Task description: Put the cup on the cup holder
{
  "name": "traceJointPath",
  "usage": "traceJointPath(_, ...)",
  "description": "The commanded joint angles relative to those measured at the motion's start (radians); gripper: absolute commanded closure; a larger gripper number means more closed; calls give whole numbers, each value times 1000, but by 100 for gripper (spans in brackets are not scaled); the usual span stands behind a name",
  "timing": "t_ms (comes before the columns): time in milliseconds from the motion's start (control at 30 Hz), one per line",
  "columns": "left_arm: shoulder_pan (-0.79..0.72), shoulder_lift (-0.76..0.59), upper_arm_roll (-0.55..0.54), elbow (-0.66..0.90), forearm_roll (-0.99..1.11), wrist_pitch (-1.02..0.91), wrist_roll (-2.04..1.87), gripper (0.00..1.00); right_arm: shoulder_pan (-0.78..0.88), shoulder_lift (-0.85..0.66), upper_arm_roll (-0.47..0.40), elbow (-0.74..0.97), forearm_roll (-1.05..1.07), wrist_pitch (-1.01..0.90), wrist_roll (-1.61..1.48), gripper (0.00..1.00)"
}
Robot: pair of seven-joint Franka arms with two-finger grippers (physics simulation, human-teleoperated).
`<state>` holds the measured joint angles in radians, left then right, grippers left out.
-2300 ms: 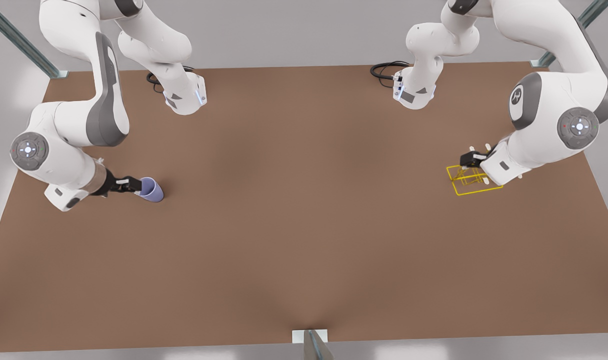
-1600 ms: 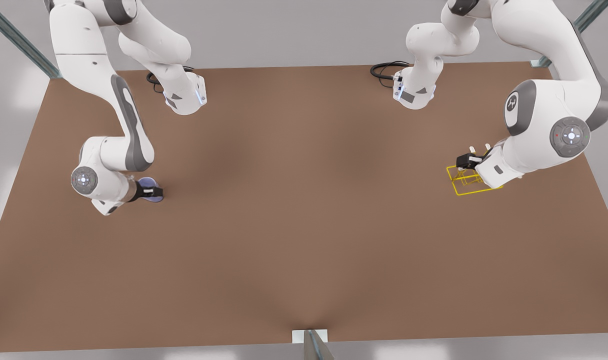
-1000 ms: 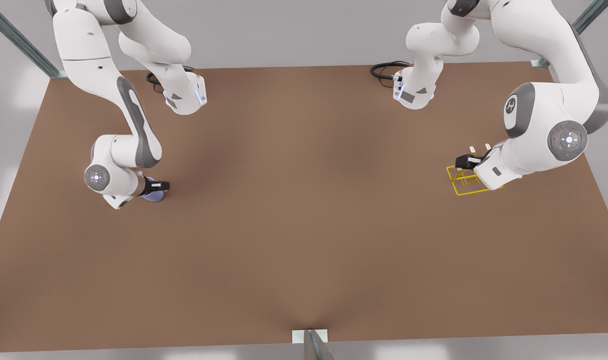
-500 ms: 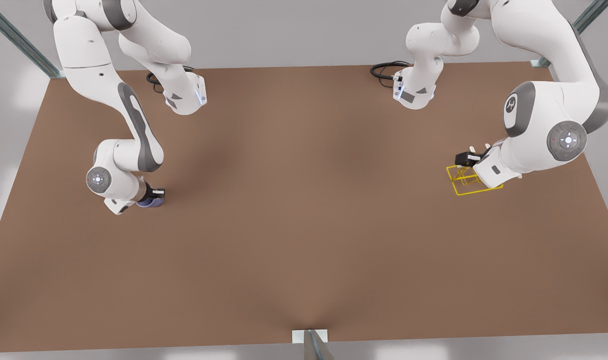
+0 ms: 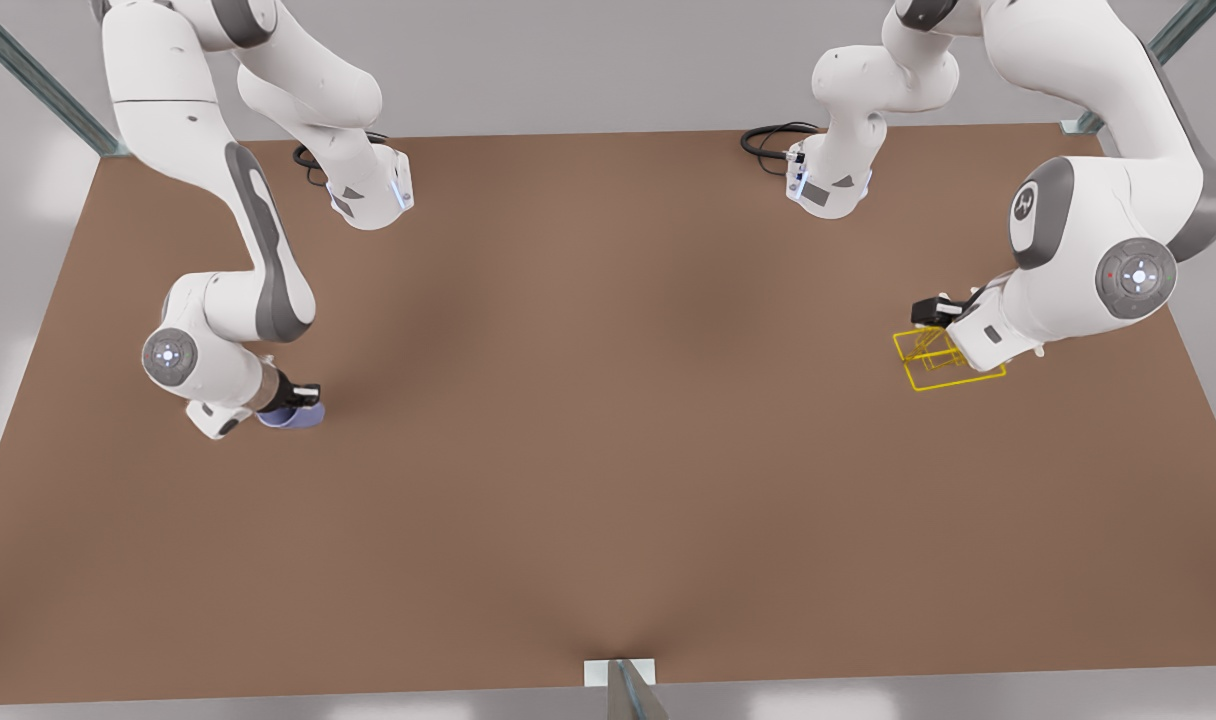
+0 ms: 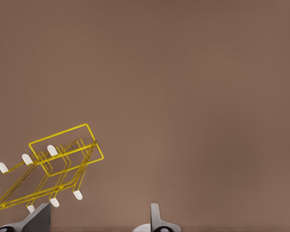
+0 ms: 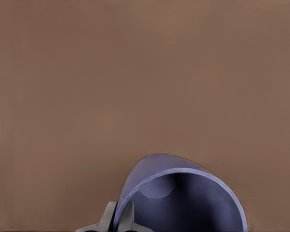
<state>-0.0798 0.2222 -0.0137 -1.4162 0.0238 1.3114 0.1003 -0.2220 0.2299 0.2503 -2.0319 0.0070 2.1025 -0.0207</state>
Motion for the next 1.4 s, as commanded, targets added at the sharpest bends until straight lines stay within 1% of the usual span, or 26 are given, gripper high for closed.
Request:
traceJointPath(0,0,-1,0,0,1,-9,-2,0,7,6,67,44,83,-130,180,79)
traceJointPath(33,0,-1,0,0,-1,-9,-2,0,7,16,98,59,152,-128,212,79)
traceJointPath(67,0,-1,0,0,1,-9,-2,0,9,46,156,100,199,-125,281,79)
traceJointPath(133,0,0,0,0,-1,-9,-2,0,9,158,294,248,200,-122,495,79)
traceJointPath(167,0,0,0,0,-1,-9,-2,0,10,207,346,298,200,-114,558,79)
traceJointPath(200,0,0,0,0,-1,-9,-2,0,38,285,376,375,200,-116,616,79)
traceJointPath(333,0,2,-9,-1,1,-9,-4,0,269,548,380,719,214,-98,884,79)
traceJointPath(367,0,2,-9,0,1,-9,-4,0,302,565,379,725,326,-6,898,79)
traceJointPath(433,0,3,-9,-1,1,-9,-4,0,385,605,379,730,424,182,984,79)
traceJointPath(467,0,3,-9,0,1,-9,-4,0,449,655,379,808,459,203,1070,79)
traceJointPath(533,0,3,-9,-1,1,-11,-4,0,543,758,377,972,459,206,1220,79)
traceJointPath(567,0,3,-9,-1,1,-9,-4,0,576,805,377,1046,464,232,1248,79)
traceJointPath(600,0,3,-9,-1,1,-11,-4,0,639,833,379,1049,501,434,1335,79)
traceJointPath(633,0,3,-9,-1,1,-11,-4,0,668,867,379,1076,501,476,1346,79)
traceJointPath(667,0,3,-9,-1,1,-11,-4,0,701,904,383,1122,510,478,1352,79)
traceJointPath(700,0,3,-9,-1,1,-11,-4,0,714,950,414,1165,534,479,1348,79)
traceJointPath(767,0,6,-9,-1,1,-9,-4,0,760,1019,461,1216,538,516,1343,79)
traceJointPath(867,0,6,-9,-1,1,-9,-4,0,816,1071,466,1242,538,560,1343,79)
traceJointPath(900,0,6,-9,-1,1,-9,-4,0,817,1091,497,1242,538,588,1338,79)
traceJointPath(1100,0,6,-11,-1,1,-9,-4,0,866,1141,446,1239,536,591,1338,79)
traceJointPath(1267,0,6,-9,-1,1,-9,-4,0,868,1151,442,1234,536,590,1349,79)
traceJointPath(1300,0,8,-9,-1,1,-9,-4,0,869,1152,440,1230,536,591,1351,64)
traceJointPath(1333,0,8,-9,-1,1,-9,-4,0,877,1151,440,1227,536,591,1357,55)
traceJointPath(1367,0,6,-9,-1,1,-9,-4,0,879,1145,419,1225,534,591,1371,1)
